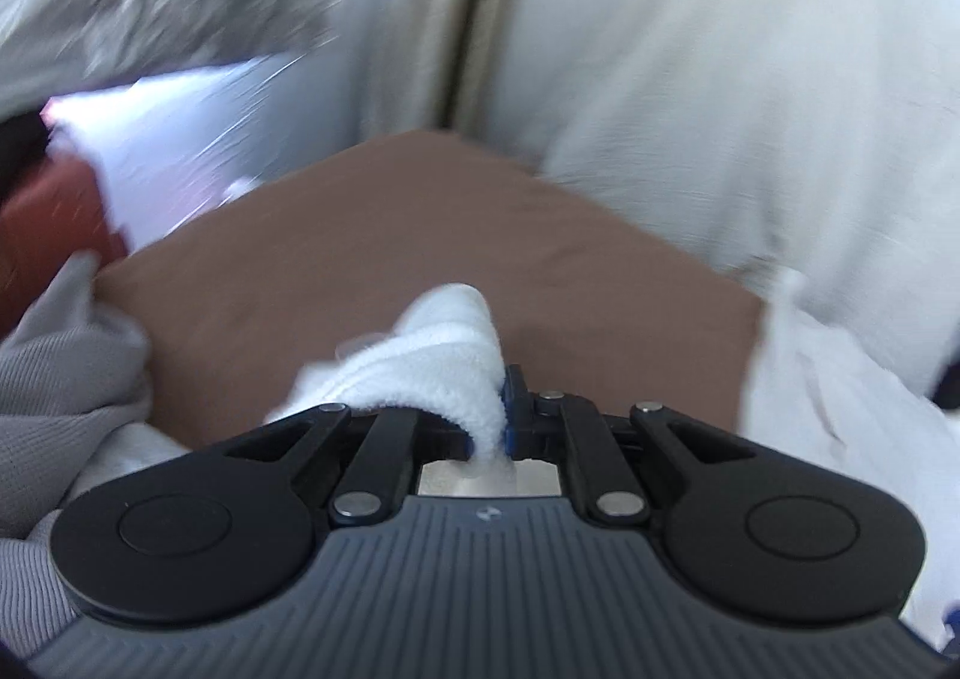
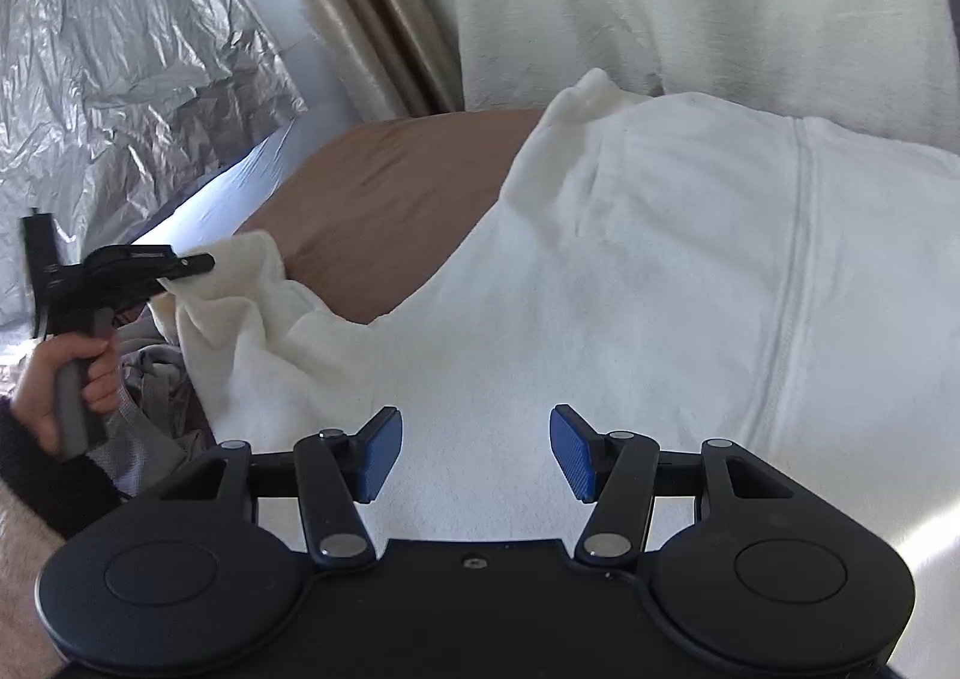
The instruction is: Fold clothes
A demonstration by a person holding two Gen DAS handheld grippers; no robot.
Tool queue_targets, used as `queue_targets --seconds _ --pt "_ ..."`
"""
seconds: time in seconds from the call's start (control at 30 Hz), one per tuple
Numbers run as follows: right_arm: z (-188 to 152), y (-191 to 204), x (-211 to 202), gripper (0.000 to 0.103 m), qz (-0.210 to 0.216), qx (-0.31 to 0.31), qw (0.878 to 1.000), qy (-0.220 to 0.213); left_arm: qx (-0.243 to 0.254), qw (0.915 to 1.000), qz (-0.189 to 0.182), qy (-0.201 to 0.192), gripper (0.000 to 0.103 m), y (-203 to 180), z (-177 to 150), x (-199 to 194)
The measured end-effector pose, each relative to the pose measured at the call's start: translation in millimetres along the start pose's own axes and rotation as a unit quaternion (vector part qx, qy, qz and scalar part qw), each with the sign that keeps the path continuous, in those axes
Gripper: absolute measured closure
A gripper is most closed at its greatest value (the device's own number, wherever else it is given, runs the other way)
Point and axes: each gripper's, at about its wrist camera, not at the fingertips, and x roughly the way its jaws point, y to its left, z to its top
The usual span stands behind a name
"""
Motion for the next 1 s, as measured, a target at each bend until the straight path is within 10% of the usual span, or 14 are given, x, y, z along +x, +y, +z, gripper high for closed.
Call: queue_targets --seconds 0.33,0.5,0.57,0.73,0.9,1.0 --pt "-14 3 -5 0.043 -0.034 -0.003 0.999 0.012 0.05 0.9758 -0.21 0.031 0.095 -113 -49 -72" --pt "-26 -3 -2 0.043 -0.068 -0.006 0.997 0.027 0.065 0.959 -0.257 0.099 0.086 -166 -86 -62" --pt "-32 -11 -2 0.043 -0.077 0.014 0.997 0.028 0.114 0.9538 -0.24 0.14 0.062 -185 -103 -50" --pt "-43 -27 -13 0.043 -0.098 0.042 0.994 0.015 0.098 0.9527 -0.222 0.182 0.062 -151 -104 -41" --pt "-39 -23 -23 0.043 -0.113 0.035 0.993 -0.002 0.11 0.9817 -0.135 0.077 0.047 -97 -61 -54" --pt "-30 -5 -25 0.043 -0.106 -0.001 0.994 -0.013 0.082 0.9864 -0.11 0.09 0.045 -68 -48 -37"
